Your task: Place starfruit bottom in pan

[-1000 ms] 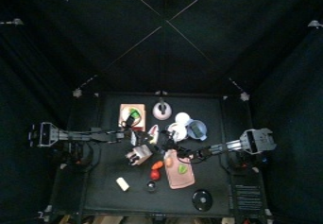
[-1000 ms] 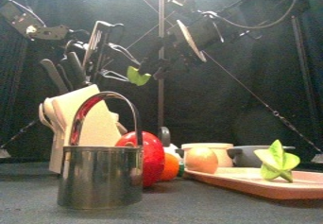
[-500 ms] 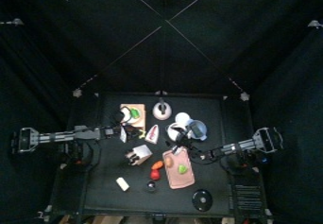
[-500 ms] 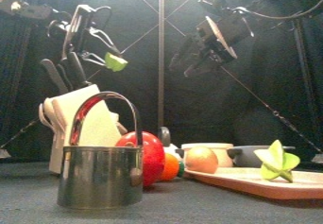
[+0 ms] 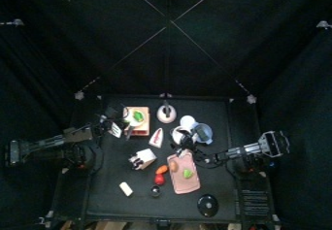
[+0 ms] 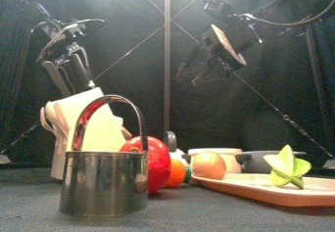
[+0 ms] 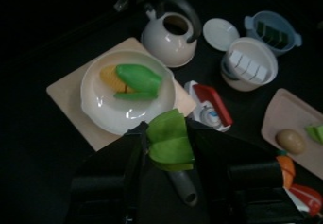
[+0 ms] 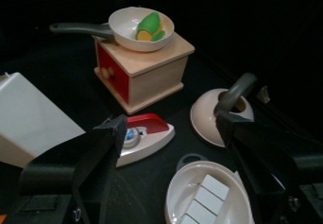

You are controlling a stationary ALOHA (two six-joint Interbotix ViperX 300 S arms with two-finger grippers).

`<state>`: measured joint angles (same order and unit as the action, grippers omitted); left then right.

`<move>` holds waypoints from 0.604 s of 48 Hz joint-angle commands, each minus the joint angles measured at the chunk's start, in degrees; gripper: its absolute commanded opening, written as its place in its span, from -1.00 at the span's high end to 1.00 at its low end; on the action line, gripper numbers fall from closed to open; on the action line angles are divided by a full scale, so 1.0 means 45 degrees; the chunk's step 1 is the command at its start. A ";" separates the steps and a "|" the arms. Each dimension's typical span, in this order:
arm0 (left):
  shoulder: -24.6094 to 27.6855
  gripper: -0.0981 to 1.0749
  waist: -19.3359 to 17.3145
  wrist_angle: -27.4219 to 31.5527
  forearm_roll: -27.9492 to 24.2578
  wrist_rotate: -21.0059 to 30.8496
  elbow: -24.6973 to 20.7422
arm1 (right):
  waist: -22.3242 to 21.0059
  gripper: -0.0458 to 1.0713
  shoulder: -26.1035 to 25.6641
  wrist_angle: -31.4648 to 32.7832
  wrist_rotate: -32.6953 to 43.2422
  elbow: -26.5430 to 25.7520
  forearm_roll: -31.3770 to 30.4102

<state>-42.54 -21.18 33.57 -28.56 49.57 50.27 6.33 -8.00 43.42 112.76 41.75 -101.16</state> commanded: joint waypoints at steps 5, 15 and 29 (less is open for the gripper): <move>0.0039 -0.37 -0.1074 -0.1465 -0.0859 0.0020 0.0332 | -0.0234 -0.95 -0.0039 -0.0156 0.0039 -0.0371 -0.0039; 0.0195 -0.37 -0.2187 -0.3301 -0.1035 0.0000 0.0820 | -0.0488 -0.95 0.0137 -0.0527 0.0039 -0.0430 -0.0020; 0.1270 -0.37 -0.2637 -0.4082 -0.0977 -0.0039 0.0898 | -0.0586 -0.95 0.0254 -0.0586 0.0039 -0.0469 0.0039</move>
<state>-38.06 -32.26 15.82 -32.87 49.48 55.20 3.96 -6.06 40.61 112.85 40.87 -100.81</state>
